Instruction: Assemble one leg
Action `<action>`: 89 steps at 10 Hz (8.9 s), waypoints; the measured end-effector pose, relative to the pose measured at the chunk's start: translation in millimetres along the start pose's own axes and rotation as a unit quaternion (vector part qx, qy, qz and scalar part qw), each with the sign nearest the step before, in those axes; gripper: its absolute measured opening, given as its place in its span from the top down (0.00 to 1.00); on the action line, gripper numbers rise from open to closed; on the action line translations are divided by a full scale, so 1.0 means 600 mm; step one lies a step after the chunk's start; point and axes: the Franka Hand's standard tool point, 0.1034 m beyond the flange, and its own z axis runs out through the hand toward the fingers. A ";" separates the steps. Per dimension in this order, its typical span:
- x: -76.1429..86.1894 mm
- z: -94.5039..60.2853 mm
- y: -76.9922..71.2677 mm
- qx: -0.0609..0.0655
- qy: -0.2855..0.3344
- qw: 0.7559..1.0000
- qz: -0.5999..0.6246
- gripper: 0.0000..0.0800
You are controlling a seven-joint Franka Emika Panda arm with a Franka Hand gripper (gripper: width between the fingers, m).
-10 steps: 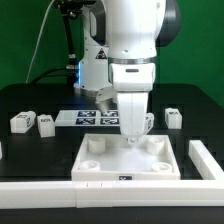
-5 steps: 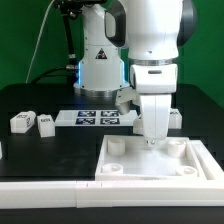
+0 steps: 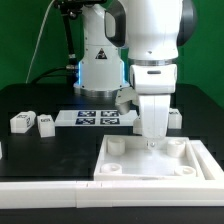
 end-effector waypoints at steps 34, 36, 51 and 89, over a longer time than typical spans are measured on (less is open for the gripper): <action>0.092 -0.047 -0.202 0.030 -0.037 0.785 0.618 0.19; 0.092 -0.047 -0.202 0.032 -0.040 0.786 0.617 0.19; 0.100 -0.007 -0.255 0.256 -0.367 0.704 0.551 0.19; 0.123 -0.131 -0.111 0.026 -0.024 0.816 0.577 0.64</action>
Offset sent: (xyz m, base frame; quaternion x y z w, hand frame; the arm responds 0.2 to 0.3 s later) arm 0.0000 0.0000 0.0000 0.0000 0.0000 0.0000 1.0000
